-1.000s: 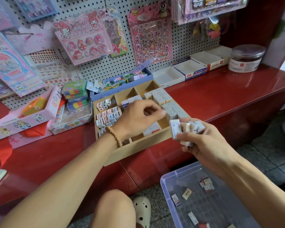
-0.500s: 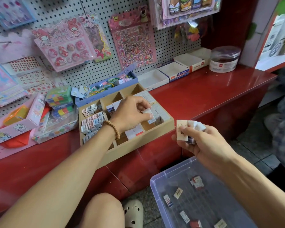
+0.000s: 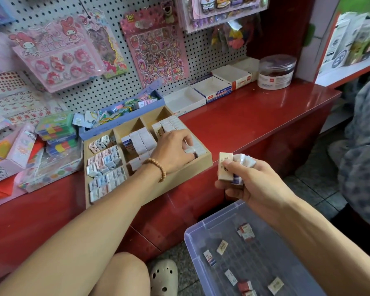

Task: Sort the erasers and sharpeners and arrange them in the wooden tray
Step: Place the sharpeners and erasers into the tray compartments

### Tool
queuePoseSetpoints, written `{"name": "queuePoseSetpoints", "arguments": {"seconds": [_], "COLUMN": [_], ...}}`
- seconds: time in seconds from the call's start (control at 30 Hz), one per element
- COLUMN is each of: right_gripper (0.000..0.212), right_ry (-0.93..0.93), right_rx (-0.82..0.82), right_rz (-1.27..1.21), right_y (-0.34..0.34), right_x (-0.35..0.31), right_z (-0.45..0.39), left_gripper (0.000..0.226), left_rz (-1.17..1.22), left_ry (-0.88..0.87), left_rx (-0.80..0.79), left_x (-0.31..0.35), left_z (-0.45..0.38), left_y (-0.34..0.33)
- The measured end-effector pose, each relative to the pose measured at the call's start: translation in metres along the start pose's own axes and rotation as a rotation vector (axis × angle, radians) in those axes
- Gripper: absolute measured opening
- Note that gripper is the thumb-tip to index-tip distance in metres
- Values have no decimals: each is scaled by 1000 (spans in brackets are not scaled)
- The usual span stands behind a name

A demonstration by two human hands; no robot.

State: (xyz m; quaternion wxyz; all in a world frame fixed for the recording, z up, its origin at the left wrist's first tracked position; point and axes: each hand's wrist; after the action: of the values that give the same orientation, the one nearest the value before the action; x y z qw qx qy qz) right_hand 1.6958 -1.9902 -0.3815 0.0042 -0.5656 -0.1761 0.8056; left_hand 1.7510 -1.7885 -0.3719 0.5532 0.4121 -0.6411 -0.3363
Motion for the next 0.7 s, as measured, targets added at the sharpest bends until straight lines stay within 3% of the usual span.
{"name": "queuePoseSetpoints", "arguments": {"seconds": [0.13, 0.3, 0.37, 0.47, 0.6, 0.7], "right_gripper": [12, 13, 16, 17, 21, 36], "right_ry": [-2, 22, 47, 100, 121, -38], "right_rx": [-4, -56, -109, -168, -193, -232], "right_rz": [-45, -91, -58, 17, 48, -183], "right_y": [0, -7, -12, -17, -26, -33], "right_x": [0, -2, -3, -4, -6, -13], "right_z": [-1, -4, -5, -10, -19, -25], "left_gripper": [4, 5, 4, 10, 11, 14], "left_rz": [186, 64, 212, 533, 601, 645], "left_ry": [93, -8, -45, -44, -18, 36], "left_rx": [-26, -29, 25, -106, -194, -137], "left_x": [-7, -5, 6, 24, 23, 11], "left_z": [0, 2, 6, 16, 18, 11], "left_y": [2, 9, 15, 26, 39, 53]}}
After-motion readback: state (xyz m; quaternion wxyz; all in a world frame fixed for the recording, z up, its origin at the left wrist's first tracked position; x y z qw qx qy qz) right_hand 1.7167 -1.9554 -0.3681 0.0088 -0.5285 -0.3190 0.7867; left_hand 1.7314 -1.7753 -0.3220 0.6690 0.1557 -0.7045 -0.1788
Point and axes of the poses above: each hand's wrist, its own z-axis away from the middle knuckle, its own y-axis out of the back of the hand, x = y × z, and after that the axes turned 2 degrees about z, right-handed
